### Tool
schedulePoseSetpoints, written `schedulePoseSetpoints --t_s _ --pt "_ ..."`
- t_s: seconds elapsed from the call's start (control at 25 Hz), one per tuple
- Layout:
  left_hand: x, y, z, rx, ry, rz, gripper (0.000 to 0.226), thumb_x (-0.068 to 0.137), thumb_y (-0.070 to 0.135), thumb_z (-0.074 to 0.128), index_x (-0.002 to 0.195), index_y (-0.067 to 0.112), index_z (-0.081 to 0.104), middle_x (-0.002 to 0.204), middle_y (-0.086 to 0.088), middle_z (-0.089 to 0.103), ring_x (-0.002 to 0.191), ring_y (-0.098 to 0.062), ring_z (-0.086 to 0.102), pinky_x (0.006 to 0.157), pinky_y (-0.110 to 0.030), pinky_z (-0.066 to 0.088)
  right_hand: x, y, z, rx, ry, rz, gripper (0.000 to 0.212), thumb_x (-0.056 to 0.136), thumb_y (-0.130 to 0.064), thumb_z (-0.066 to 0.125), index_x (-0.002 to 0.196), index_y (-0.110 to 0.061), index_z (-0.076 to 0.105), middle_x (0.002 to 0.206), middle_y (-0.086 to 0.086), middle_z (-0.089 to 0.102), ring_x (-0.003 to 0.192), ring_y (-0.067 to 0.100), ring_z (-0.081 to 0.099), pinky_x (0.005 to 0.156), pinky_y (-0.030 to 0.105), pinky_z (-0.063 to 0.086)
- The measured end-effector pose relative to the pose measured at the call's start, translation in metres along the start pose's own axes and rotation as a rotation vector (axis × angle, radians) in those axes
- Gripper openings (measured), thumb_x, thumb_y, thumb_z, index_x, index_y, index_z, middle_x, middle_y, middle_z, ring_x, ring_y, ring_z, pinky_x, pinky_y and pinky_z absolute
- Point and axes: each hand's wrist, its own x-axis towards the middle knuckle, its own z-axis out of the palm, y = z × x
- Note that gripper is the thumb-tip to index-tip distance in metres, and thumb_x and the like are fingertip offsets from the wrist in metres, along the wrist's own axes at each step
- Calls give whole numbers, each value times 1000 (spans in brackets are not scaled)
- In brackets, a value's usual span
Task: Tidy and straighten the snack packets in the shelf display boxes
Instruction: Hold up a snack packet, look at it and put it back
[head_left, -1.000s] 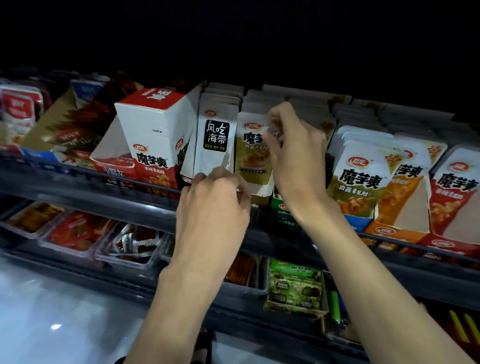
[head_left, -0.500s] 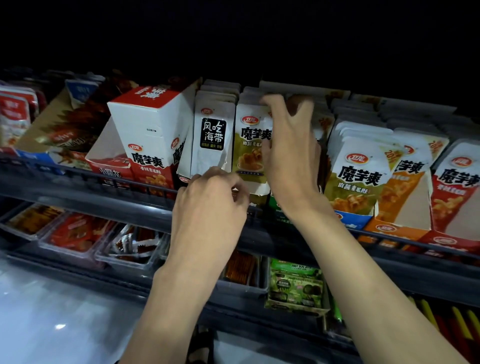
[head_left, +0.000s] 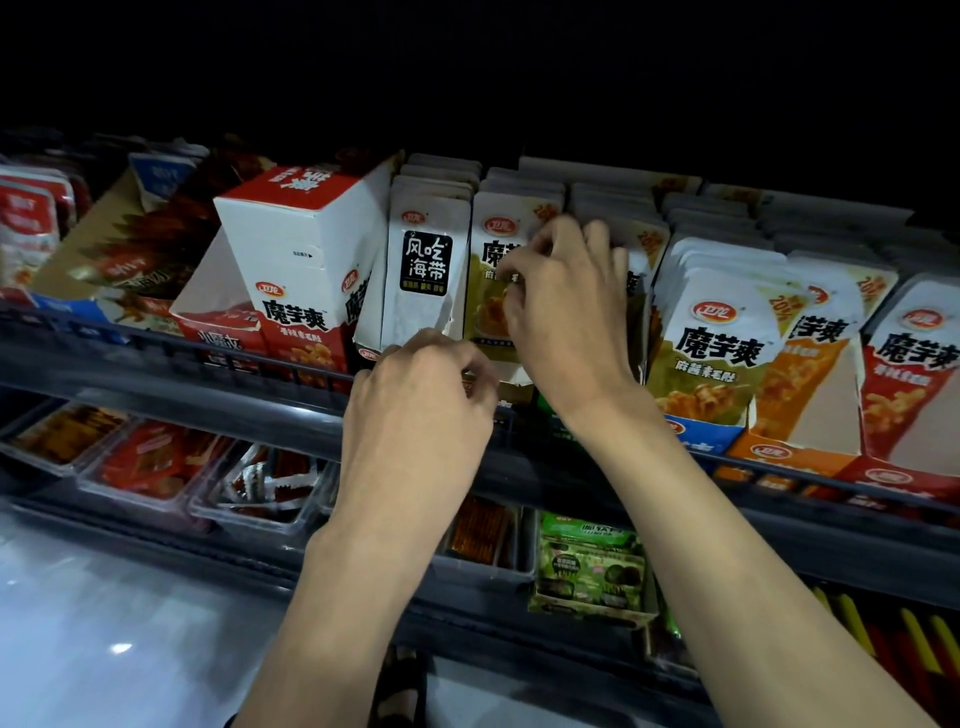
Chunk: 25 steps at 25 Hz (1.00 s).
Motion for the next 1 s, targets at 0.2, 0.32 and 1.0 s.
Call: schedulePoseSetpoints --t_s 0.2,0.32,1.0 --pt "0 2 -1 27 -1 -8 13 92 25 58 95 24 71 107 3 65 93 -22 62 80 -43 52 -2 1 -4 11 -50 -7 29 89 -17 65 117 -23 71 114 6 55 109 28 44 90 41 33" --pt "-1 5 -1 40 7 -10 14 93 26 57 97 23 71 109 3 65 94 -22 62 80 -42 52 -1 1 -16 11 -90 -20 33 92 -19 63 124 -23 67 120 6 53 115 28 42 94 41 31" --pt "-3 30 15 -23 32 71 20 91 27 63 109 20 68 102 -4 68 96 -28 58 83 -46 51 14 27 -76 10 -12 -135 42 95 -30 61 136 -19 56 126 6 60 118 28 52 95 39 39"
